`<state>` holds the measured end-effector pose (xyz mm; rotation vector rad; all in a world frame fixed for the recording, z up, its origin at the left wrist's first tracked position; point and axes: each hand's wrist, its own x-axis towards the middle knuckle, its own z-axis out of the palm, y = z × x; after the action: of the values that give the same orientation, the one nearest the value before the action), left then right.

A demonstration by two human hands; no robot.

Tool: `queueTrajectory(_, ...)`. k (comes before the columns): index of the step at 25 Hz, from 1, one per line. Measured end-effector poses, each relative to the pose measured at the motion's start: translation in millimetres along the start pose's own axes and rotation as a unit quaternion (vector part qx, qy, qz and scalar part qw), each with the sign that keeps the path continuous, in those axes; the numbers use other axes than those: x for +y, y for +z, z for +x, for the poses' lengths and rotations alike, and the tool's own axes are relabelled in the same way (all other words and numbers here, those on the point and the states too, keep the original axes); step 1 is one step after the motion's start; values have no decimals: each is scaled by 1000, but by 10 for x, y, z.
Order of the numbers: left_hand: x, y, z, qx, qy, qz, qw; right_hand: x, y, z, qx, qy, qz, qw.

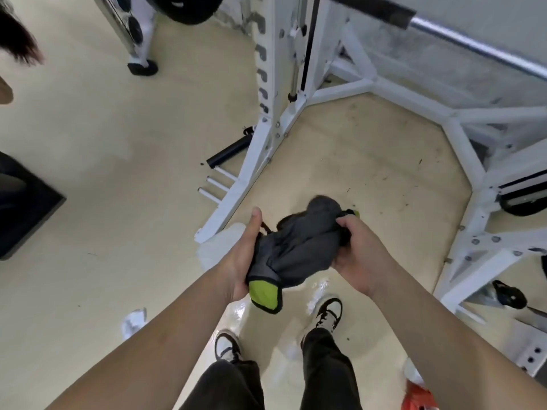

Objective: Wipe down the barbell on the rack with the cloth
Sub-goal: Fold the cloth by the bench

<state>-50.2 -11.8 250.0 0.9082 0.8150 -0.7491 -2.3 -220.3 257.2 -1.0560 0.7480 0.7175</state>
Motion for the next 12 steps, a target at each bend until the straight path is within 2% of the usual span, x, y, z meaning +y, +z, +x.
queueTrajectory(3, -194, -538, 210, -9, 11, 92, 996, 450, 199, 204, -14, -14, -7, 1000)
queueTrajectory(6, -431, -982, 524, 49, 34, 144, 988, 851, 305, 537, -26, -18, -22, 999)
queueTrajectory(8, -621, -1243, 848, 61, 51, 158, 984, 1129, 248, 878, -32, -6, -29, 999)
queueTrajectory(12, -1105, -1685, 1771, 17, 66, 189, 980, 1750, -134, 1717, -57, -9, 10, 998)
